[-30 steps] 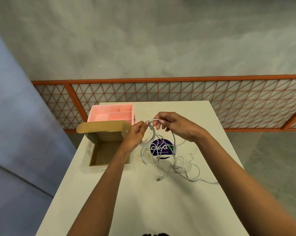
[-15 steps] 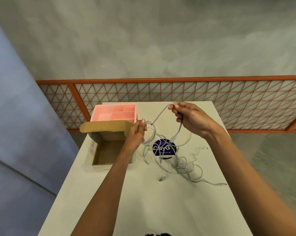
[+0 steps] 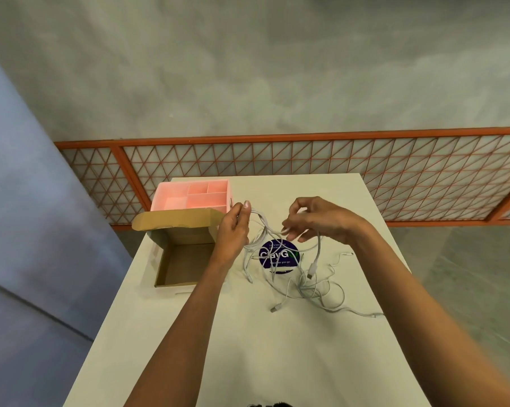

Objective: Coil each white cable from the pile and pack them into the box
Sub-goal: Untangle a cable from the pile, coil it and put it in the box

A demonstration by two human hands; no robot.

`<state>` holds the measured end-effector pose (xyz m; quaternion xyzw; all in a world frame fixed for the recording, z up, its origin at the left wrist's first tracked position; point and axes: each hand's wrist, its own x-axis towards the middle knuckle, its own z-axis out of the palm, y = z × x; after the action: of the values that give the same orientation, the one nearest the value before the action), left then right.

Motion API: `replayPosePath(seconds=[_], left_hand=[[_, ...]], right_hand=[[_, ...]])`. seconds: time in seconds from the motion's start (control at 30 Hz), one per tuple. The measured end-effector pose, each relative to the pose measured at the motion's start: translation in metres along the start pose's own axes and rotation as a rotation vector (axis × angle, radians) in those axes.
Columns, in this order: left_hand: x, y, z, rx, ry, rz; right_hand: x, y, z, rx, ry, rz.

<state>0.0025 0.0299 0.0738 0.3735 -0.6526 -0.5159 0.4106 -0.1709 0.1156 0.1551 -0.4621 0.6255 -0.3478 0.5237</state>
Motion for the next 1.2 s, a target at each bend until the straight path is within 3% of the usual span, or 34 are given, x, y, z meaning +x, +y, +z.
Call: replayPosePath(seconds=[0.17, 0.27, 0.57, 0.87, 1.0, 1.2], left_hand=[[0.0, 0.0, 0.001, 0.051, -0.005, 0.016], [0.0, 0.0, 0.004, 0.091, -0.025, 0.034], [-0.011, -0.008, 0.001, 0.16, -0.039, 0.048], [-0.013, 0.011, 0.001, -0.273, -0.196, -0.14], [-0.017, 0.011, 0.004, -0.16, -0.255, -0.117], [-0.017, 0.014, 0.007, -0.126, -0.129, -0.063]], right_hand=[[0.002, -0.001, 0.011, -0.41, -0.132, 0.072], [0.005, -0.003, 0.022, -0.47, -0.118, 0.017], [-0.001, -0.016, 0.004, -0.262, -0.048, -0.267], [0.009, 0.002, -0.023, 0.072, 0.198, -0.171], [0.016, 0.013, -0.02, 0.105, 0.269, -0.192], [0.02, 0.021, -0.015, 0.19, 0.286, -0.234]])
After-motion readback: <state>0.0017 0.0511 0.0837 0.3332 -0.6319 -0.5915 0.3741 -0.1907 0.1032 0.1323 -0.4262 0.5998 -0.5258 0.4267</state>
